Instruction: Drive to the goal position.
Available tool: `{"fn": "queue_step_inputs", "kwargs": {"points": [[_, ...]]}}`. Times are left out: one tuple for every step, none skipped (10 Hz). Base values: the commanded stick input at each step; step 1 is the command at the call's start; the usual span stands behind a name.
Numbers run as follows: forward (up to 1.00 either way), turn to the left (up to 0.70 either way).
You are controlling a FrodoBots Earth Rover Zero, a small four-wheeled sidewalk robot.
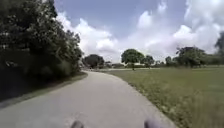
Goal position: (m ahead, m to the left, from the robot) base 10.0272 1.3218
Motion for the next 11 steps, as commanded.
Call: {"fn": "queue_step_inputs", "kwargs": {"points": [[0.85, 0.00], [0.85, 0.00], [0.85, 0.00], [0.85, 0.00], [0.85, 0.00], [0.85, 0.00], [0.85, 0.00], [0.85, 0.00], [0.85, 0.00], [0.85, 0.00], [0.85, 0.00]]}}
